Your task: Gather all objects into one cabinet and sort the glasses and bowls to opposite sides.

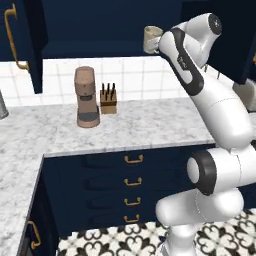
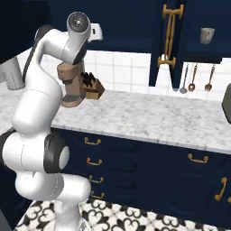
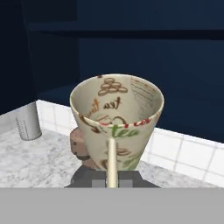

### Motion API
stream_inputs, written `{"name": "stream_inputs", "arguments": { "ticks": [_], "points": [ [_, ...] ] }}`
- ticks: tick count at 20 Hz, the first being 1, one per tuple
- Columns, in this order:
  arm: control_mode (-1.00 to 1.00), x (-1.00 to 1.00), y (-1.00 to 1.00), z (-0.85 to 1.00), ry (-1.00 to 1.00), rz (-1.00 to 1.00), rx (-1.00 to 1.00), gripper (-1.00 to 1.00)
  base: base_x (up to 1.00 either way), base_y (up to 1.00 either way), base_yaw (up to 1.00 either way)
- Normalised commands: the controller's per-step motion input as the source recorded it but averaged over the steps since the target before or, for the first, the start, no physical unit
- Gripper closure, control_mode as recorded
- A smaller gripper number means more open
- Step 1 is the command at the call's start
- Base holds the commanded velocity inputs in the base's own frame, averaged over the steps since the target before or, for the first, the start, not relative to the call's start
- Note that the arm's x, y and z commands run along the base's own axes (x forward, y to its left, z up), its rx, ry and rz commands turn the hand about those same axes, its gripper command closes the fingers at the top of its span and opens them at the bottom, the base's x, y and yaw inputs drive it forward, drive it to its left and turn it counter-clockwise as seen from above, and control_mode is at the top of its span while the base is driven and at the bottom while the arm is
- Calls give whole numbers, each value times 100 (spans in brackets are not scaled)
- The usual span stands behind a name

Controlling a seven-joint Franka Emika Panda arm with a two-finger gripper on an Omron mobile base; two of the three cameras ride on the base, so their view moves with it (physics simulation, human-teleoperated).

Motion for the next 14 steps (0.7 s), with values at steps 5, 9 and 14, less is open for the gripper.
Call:
{"name": "stream_inputs", "arguments": {
  "ticks": [5, 9, 14],
  "points": [
    [100, 0, 0, 0, 0, 0, 0, 100, -94, 0, -3],
    [100, 0, 0, 0, 0, 0, 0, 100, -89, -22, -43],
    [100, 0, 0, 0, 0, 0, 0, 100, -92, -20, -58]
  ]
}}
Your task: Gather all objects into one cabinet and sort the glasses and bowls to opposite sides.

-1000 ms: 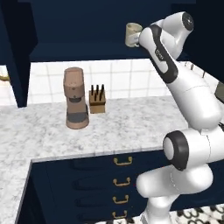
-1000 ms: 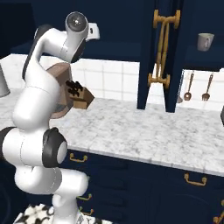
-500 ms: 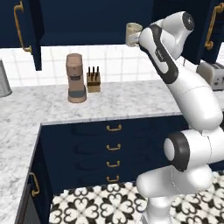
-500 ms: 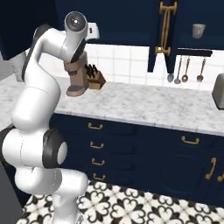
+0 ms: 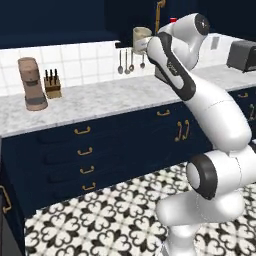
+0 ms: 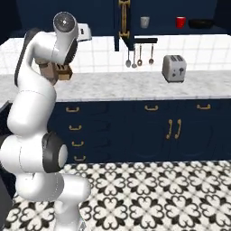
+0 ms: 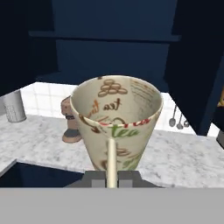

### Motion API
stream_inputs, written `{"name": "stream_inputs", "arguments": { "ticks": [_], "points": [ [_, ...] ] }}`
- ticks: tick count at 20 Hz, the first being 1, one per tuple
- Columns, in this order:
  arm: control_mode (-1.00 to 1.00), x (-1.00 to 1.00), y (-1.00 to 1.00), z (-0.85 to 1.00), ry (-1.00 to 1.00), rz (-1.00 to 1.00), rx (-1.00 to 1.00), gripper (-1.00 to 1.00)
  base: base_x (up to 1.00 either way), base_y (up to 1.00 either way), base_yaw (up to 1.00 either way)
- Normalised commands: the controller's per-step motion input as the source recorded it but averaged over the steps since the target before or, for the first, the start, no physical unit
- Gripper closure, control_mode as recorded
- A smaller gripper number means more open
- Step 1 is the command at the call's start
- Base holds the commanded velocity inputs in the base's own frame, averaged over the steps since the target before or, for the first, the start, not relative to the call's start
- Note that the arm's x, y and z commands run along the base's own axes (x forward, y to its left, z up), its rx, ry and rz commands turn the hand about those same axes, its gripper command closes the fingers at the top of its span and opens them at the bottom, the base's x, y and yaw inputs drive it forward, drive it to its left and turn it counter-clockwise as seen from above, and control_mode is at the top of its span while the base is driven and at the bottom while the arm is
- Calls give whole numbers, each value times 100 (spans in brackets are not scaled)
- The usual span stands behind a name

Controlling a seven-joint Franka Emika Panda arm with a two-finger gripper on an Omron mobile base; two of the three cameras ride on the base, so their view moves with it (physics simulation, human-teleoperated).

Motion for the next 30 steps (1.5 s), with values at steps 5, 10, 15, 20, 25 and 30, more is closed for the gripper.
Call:
{"name": "stream_inputs", "arguments": {
  "ticks": [5, 10, 15, 20, 25, 30],
  "points": [
    [100, 0, 0, 0, 0, 0, 0, 100, -30, -35, -32],
    [100, 0, 0, 0, 0, 0, 0, 100, 12, -100, -14],
    [100, 0, 0, 0, 0, 0, 0, 100, 32, -96, -13],
    [100, 0, 0, 0, 0, 0, 0, 100, 100, -32, 1],
    [100, 0, 0, 0, 0, 0, 0, 100, 100, 0, 20],
    [100, 0, 0, 0, 0, 0, 0, 100, 95, -1, 13]
  ]
}}
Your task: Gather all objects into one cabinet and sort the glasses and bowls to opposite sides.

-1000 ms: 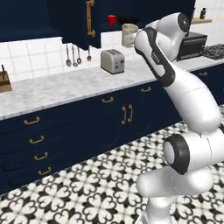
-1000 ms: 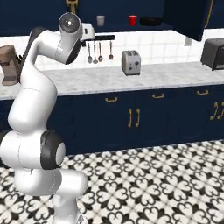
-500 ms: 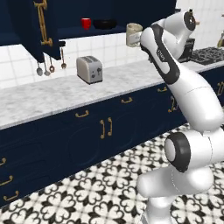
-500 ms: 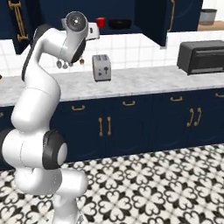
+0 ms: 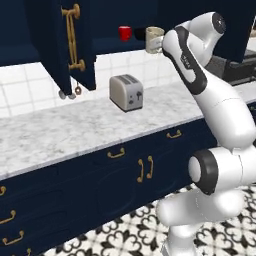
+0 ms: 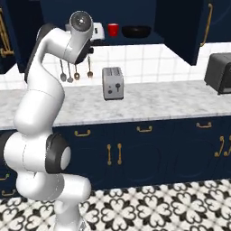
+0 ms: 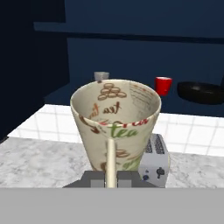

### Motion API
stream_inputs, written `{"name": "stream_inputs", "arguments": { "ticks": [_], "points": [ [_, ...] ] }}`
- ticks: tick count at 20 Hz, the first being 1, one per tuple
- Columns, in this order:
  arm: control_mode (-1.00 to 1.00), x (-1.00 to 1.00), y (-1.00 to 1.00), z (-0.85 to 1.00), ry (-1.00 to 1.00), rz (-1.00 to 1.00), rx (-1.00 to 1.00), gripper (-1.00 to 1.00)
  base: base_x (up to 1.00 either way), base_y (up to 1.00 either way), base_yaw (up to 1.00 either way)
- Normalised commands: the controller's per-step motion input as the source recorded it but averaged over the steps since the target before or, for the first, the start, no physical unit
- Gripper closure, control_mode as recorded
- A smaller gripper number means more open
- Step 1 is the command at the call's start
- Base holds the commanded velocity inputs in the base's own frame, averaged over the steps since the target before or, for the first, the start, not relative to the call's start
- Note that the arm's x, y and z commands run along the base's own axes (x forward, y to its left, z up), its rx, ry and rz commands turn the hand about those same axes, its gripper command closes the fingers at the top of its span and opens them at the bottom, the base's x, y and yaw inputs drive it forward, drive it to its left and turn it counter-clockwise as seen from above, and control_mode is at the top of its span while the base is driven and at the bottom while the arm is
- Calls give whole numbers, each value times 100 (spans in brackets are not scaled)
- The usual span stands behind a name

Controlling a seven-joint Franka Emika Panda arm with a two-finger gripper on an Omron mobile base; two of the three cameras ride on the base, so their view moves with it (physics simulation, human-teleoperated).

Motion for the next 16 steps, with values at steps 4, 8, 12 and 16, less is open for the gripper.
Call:
{"name": "stream_inputs", "arguments": {
  "ticks": [4, 8, 12, 16],
  "points": [
    [100, 0, 0, 0, 0, 0, 0, 100, 100, -77, 31],
    [100, 0, 0, 0, 0, 0, 0, 100, 100, -73, 38],
    [100, 0, 0, 0, 0, 0, 0, 100, 100, 6, 1],
    [100, 0, 0, 0, 0, 0, 0, 100, 94, 64, 0]
  ]
}}
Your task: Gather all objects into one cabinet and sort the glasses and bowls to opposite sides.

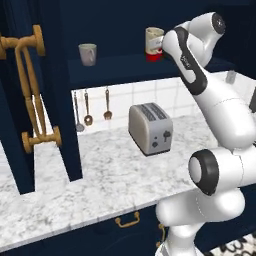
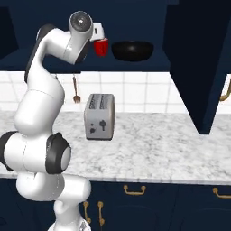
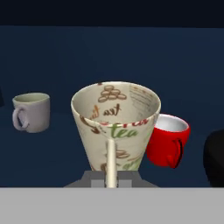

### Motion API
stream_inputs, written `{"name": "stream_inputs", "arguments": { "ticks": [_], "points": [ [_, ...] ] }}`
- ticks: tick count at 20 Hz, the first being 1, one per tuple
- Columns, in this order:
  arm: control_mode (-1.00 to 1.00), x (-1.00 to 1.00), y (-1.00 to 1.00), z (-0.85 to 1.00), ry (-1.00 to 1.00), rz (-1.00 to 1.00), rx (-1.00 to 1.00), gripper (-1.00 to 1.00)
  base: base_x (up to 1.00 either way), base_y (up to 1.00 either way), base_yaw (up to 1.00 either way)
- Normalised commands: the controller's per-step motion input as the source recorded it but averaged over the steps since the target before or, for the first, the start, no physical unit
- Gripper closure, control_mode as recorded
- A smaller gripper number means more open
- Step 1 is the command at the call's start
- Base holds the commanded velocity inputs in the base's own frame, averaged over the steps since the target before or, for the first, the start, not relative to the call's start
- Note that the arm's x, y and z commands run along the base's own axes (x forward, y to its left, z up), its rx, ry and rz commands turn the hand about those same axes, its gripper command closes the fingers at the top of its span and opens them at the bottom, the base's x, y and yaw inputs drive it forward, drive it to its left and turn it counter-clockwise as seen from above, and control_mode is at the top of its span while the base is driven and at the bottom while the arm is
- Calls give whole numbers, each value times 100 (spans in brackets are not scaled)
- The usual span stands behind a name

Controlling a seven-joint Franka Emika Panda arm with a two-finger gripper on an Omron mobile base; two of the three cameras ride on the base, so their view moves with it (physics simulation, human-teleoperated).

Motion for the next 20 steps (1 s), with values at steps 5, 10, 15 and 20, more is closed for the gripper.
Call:
{"name": "stream_inputs", "arguments": {
  "ticks": [5, 10, 15, 20],
  "points": [
    [100, 0, 0, 0, 0, 0, 0, 100, 57, 54, 0],
    [100, 0, 0, 0, 0, 0, 0, 100, 0, 1, 0],
    [100, 0, 0, 0, 0, 0, 0, 100, 0, 0, 0],
    [-100, 0, 0, 0, 0, 0, 0, 100, 0, 0, 0]
  ]
}}
